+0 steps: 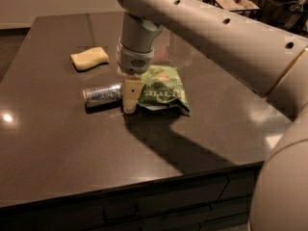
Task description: Move redbull can near green jalapeno chip bag
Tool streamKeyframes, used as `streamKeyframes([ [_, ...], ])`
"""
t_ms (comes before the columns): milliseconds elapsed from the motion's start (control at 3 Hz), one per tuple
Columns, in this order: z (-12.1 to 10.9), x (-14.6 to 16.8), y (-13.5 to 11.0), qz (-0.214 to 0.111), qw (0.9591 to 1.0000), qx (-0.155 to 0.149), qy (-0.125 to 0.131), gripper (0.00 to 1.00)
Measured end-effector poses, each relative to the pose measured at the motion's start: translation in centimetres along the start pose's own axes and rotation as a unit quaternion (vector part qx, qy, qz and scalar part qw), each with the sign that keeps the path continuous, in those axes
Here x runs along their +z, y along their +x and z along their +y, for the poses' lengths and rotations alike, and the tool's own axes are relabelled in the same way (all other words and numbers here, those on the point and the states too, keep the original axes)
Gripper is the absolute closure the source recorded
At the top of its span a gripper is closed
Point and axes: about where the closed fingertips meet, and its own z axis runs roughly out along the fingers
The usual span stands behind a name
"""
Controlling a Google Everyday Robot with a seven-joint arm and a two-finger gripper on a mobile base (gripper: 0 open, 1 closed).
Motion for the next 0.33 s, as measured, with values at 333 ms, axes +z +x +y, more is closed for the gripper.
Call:
streamKeyframes([
  [333, 0.1, 0.12, 0.05, 0.0, 1.0, 0.0, 0.0, 0.0],
])
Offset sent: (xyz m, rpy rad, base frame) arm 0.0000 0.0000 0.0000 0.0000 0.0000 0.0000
